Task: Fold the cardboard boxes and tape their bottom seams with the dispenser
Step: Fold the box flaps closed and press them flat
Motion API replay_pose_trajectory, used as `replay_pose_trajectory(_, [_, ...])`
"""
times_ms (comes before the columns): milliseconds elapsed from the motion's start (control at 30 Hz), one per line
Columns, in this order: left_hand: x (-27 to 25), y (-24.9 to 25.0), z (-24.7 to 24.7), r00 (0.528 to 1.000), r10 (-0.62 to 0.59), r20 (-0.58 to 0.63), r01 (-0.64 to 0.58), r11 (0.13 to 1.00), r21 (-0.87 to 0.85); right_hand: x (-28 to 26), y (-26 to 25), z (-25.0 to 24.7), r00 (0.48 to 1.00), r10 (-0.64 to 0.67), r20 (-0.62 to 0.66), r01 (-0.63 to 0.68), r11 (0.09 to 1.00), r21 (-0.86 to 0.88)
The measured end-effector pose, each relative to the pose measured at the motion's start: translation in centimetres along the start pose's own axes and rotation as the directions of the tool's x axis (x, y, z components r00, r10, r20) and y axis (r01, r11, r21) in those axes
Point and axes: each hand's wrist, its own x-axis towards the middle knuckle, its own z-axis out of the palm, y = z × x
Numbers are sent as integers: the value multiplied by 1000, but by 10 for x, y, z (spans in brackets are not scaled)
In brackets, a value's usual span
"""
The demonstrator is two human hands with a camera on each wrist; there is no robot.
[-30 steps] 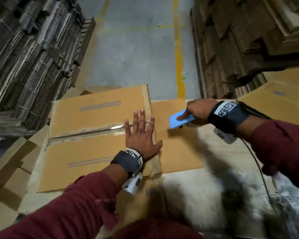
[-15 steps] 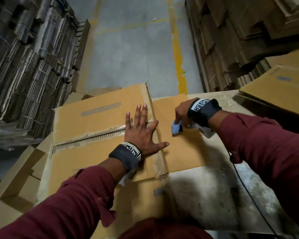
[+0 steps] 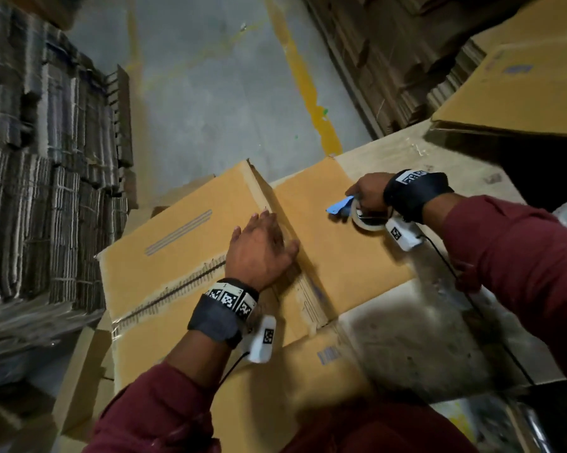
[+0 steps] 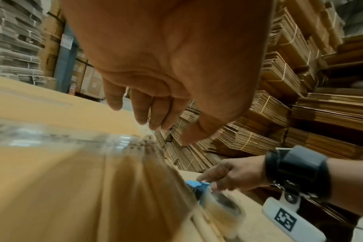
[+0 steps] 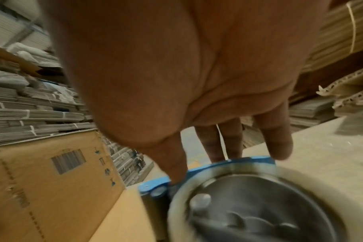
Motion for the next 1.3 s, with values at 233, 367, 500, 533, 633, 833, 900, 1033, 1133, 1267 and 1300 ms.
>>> replay_pose_trajectory(233, [-13,3,5,994,1,106,-1,1000,-1,-29,-40,44,894,-300,-331,409,850,333])
replay_pose_trajectory(367, [-12,0,1,995,11,102,-8,1000,-30,-46,-82,68,897,-371,-239,419,545,726])
replay_pose_trajectory(500, [-15,7,4,977,-13,214,67,967,-245,-57,-112,95,872,-439,-218,401,382,833])
replay_pose_trajectory(533, [-17,11,9,962,-6,272,86,955,-283,-56,-117,105,861,-461,-214,403,361,841])
replay_pose_trajectory(633, [-22,15,28,947,-12,322,74,981,-180,-41,-113,128,876,-461,-140,336,377,863])
replay_pose_trajectory(833, [-22,18,39,936,-53,349,79,995,-61,-20,-88,109,970,-243,19,78,385,920])
replay_pose_trajectory(900, [-22,19,42,941,-59,334,83,995,-57,-19,-95,82,978,-204,-30,92,301,949])
replay_pose_trajectory(1033, [-25,15,45,955,-97,282,125,989,-80,-18,-117,40,937,-278,-214,329,485,810])
replay_pose_trajectory(1133, [-29,3,45,944,-158,289,189,979,-82,-2,-138,40,917,-371,-149,384,716,583])
replay_pose_trajectory(1267, [-29,-11,45,932,-171,319,196,979,-50,11,-148,51,908,-416,-39,384,795,469])
replay_pose_trajectory(1300, [-26,-12,45,929,-170,330,198,979,-53,11,-149,52,907,-417,-50,388,787,480])
